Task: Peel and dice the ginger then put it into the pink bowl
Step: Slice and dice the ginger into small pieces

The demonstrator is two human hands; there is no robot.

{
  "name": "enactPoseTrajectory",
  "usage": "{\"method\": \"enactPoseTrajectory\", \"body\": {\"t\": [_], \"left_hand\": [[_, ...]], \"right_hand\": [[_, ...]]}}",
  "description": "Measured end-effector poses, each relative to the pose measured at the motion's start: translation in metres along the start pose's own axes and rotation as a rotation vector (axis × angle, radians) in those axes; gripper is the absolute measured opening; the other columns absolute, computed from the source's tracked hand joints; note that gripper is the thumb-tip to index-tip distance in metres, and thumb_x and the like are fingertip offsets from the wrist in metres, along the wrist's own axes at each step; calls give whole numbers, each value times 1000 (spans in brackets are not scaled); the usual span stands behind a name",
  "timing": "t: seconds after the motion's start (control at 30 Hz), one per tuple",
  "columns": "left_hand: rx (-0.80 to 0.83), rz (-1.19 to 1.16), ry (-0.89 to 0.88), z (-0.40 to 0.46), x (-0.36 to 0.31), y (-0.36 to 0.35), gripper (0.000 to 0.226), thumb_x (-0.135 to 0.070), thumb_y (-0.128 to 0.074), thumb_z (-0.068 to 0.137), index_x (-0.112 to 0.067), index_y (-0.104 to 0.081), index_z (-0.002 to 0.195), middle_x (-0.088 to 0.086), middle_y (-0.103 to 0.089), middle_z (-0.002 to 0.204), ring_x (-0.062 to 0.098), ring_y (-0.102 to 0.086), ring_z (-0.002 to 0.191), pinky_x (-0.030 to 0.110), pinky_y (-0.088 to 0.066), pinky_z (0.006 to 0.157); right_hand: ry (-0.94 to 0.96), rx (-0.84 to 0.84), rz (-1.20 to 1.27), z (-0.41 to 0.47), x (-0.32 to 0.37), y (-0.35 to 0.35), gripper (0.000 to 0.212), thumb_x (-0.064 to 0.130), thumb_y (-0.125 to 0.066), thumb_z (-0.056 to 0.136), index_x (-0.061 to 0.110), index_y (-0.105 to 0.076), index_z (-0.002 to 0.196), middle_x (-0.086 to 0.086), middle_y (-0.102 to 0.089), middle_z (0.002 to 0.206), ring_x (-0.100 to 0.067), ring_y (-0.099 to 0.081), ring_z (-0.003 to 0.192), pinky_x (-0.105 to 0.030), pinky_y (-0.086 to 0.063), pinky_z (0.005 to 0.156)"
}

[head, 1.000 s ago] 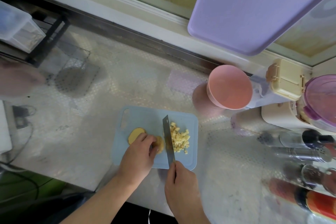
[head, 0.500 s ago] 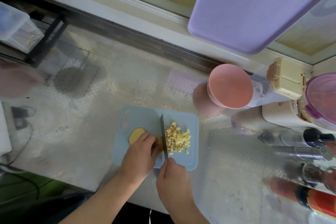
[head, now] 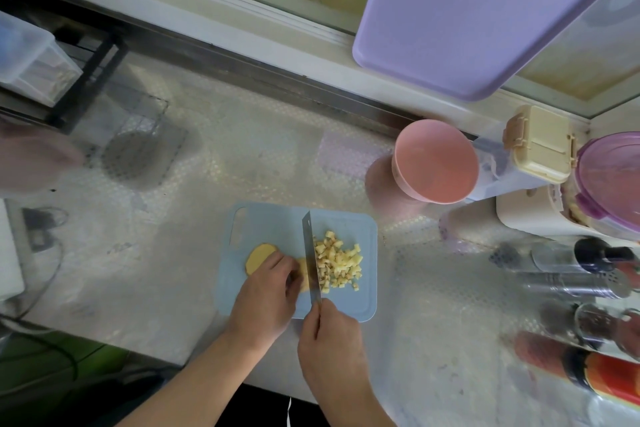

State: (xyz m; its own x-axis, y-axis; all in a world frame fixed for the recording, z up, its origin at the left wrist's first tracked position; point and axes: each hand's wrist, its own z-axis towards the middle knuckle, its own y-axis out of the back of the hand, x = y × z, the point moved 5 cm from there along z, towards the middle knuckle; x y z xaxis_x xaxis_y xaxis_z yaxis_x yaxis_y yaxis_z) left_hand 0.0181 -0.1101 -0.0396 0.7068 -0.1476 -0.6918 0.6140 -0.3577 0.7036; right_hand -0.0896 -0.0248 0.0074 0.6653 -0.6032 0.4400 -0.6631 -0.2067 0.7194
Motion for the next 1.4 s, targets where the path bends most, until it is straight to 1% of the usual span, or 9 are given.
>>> {"method": "enactPoseTrajectory", "body": {"t": [0.17,0.33,0.5,0.67,0.83,1.03,1.23,1.37,1.4], "left_hand": [[-13,-19,5,0,1,-1,13,-19,-71,96,-20,-63,85,-14,-50,84,11,-52,67,31,-47,55],[-11,-34,-11,0,2,-1,15,-18,-73,94,-20,-62,83,-17,-46,82,10,-50,67,29,-44,54],[-8,-21,-13,-1,4,-2,9,-19,-72,94,-20,-65,88,-12,-52,87,11,-56,72,35,-50,58],[-32,-1,-6,-7,2,-1,7,-26,-65,98,-20,-64,94,-13,-48,90,11,-53,69,32,-49,55],[-35,-9,25,-8,5,-4,6,-13,-65,98,-19,-67,97,-9,-59,96,16,-62,76,42,-55,60],[-35,-10,50,-6,4,-3,5,-15,-66,99,-20,-68,97,-11,-59,96,14,-62,77,39,-56,63],[-32,-31,52,-5,3,-2,6,-15,-66,99,-19,-67,94,-11,-58,93,13,-61,77,37,-55,63],[-27,-49,40,-4,4,-1,10,-12,-67,97,-19,-66,89,-10,-58,90,14,-60,75,39,-54,61],[-26,-51,39,-3,3,0,10,-12,-67,96,-19,-66,89,-10,-58,90,15,-60,74,39,-54,61]], "right_hand": [[-29,32,-67,0,0,-4,37,23,-37,104,23,-29,68,4,-41,64,-13,-40,54,-24,-33,46],[-54,24,-20,13,1,-6,29,21,-39,102,16,-42,74,0,-48,67,-15,-44,57,-24,-32,47],[-3,-48,46,27,9,-6,27,21,-43,104,14,-47,78,-7,-59,71,-24,-58,65,-33,-44,57],[-7,-32,67,13,3,-4,26,23,-40,104,17,-45,79,-6,-60,70,-21,-56,63,-34,-46,57],[-32,-20,65,5,1,-3,37,25,-39,105,22,-35,69,-1,-51,64,-14,-43,55,-26,-35,52],[-24,7,68,-3,0,-3,39,26,-39,106,23,-33,67,5,-41,61,-14,-40,53,-24,-35,50],[-54,39,40,-7,-3,-10,37,26,-38,105,23,-32,68,3,-44,65,-13,-40,55,-24,-31,48],[-65,32,-6,6,3,-15,26,23,-39,103,19,-41,77,0,-52,71,-15,-52,62,-21,-36,52],[-69,31,-3,11,5,-17,22,22,-39,103,17,-45,82,-3,-58,75,-20,-58,68,-25,-41,55]]}}
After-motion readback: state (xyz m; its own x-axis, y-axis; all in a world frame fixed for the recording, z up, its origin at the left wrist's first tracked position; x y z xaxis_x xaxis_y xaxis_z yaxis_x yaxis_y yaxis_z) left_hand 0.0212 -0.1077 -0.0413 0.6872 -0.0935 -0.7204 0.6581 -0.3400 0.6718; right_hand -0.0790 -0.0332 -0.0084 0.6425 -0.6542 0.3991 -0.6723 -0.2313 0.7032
